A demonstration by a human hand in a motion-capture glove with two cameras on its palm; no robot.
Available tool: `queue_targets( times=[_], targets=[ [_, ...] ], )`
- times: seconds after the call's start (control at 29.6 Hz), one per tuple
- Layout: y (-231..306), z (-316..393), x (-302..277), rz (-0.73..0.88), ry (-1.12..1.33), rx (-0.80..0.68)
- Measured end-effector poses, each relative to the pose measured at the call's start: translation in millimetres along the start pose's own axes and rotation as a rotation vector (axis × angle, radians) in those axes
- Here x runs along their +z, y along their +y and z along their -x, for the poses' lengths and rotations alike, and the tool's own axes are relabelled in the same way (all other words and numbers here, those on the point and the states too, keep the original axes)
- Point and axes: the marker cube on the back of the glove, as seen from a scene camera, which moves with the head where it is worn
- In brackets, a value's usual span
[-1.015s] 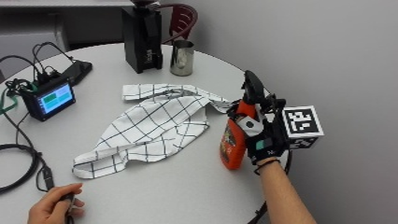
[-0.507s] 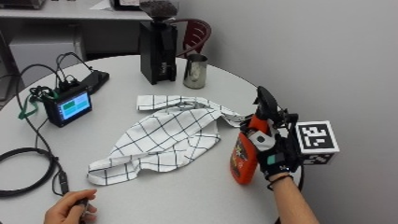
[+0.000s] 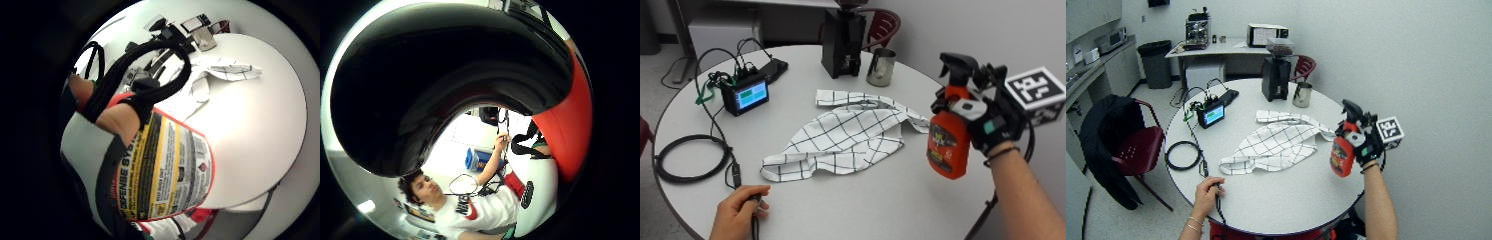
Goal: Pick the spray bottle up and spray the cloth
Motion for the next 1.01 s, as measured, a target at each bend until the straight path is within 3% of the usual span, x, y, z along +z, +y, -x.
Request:
queue_targets(
  times=[0.14, 0.37, 0.47, 0.71, 1.01],
  targets=[
    [-10.9, 41.8, 24.1, 0.122, 0.061, 0.081],
    [4.5, -30.9, 75.2, 0.316, 0.163, 0.273],
    [3.8, -28.8, 73.4, 0.327, 0.165, 0.292],
    [-22.4, 48.4, 46.3, 0.265, 0.230, 0.231],
    [-7.8, -5.8, 73.6, 0.340, 0.223, 0.339]
  ],
)
